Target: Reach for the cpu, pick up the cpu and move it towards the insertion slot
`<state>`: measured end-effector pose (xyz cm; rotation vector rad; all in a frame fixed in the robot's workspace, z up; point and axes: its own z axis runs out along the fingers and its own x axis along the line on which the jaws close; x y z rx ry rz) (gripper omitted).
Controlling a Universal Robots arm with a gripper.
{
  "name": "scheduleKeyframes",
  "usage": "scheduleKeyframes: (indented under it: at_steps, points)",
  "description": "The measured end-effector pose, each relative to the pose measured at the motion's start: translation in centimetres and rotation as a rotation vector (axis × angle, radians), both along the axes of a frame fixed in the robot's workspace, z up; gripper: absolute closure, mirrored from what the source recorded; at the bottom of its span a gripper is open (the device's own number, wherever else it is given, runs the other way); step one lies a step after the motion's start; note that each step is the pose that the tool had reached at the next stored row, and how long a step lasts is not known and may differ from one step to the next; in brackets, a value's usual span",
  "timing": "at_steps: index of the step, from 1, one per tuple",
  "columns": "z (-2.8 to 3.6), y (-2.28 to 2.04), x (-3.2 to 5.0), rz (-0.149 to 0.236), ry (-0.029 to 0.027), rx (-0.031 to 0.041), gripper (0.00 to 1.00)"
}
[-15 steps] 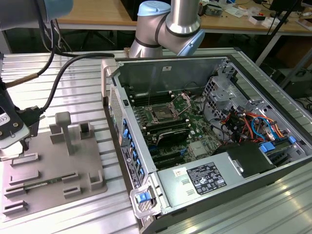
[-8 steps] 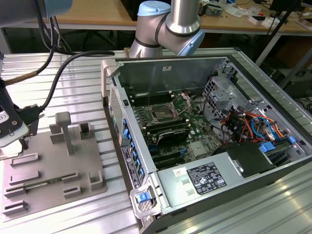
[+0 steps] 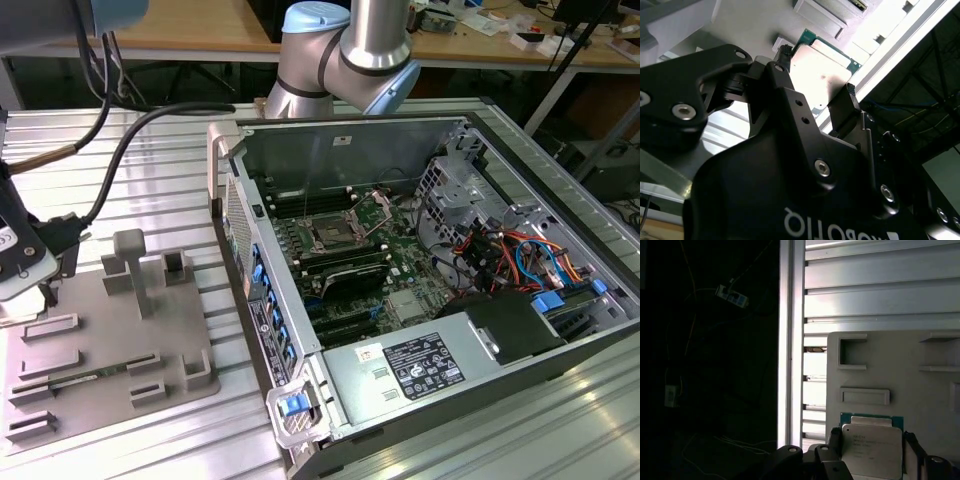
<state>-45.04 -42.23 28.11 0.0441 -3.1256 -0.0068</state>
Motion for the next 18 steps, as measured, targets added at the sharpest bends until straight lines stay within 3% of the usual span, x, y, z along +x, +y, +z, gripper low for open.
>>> scheduleKeyframes:
  at_steps: [18]
  points:
    - [0.85,0.00,0.00,0.000,0.0001,0.0000,0.45]
